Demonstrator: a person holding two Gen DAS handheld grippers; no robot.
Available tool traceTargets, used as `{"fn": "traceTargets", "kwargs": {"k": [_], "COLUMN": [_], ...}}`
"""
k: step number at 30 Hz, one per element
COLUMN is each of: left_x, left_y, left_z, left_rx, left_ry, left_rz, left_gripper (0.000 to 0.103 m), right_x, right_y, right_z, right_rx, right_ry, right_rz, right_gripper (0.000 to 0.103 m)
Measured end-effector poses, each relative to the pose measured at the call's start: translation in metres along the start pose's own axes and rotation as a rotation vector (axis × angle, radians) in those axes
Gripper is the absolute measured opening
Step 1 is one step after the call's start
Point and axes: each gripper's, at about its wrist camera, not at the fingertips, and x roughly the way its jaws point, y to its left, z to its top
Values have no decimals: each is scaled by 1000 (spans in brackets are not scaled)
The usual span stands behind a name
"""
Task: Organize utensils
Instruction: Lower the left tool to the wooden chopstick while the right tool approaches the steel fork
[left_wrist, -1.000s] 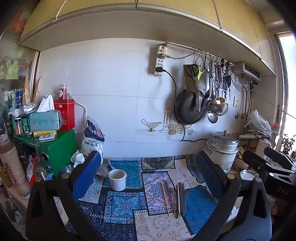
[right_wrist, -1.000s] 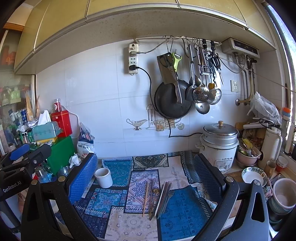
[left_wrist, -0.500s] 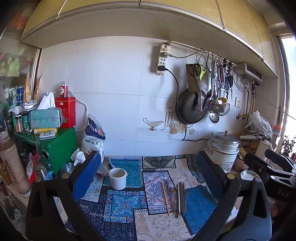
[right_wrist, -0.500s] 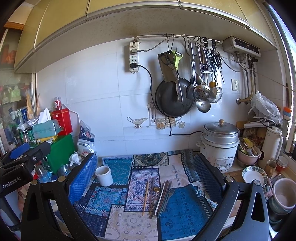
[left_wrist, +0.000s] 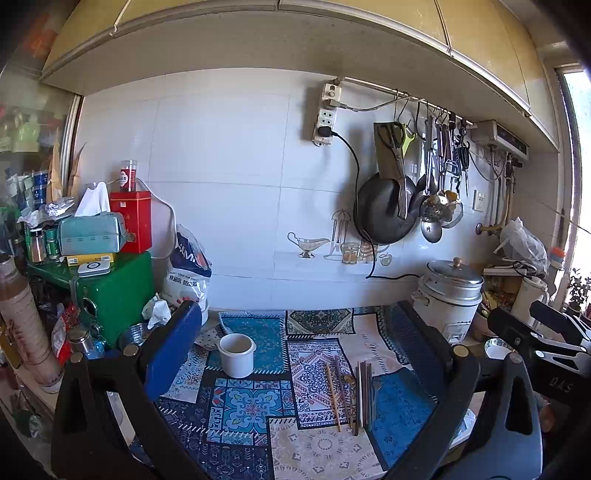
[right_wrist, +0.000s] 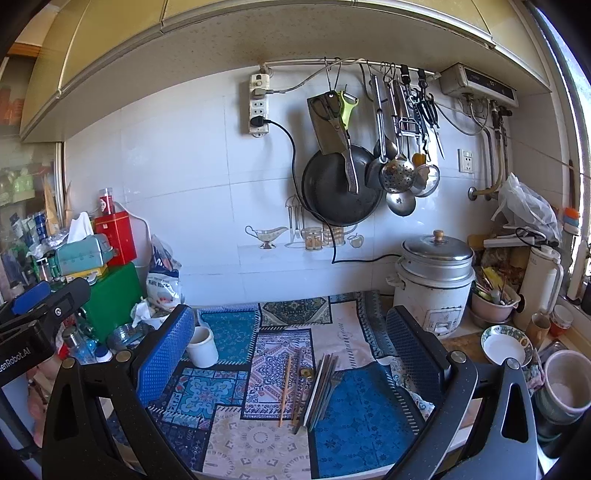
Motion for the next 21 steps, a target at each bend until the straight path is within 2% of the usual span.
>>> {"fn": "traceTargets", "kwargs": {"k": [9,13,21], "left_x": [37,63,135], "left_y": [-7,-9,-12], "left_z": [-12,-24,-56], "left_rx": [-4,-11,-11], "left_ry": [82,122,271], "left_rz": [-43,-30,-13], "left_gripper": [103,103,103], "right_x": [33,56,120], "right_y": [-16,-26,-43], "right_z": [-14,-28,-62], "right_rx": [-3,-4,-46], "right_ry": [82,143,295], "right_rz": [-82,-137,-210], "right_gripper": [103,103,103]}}
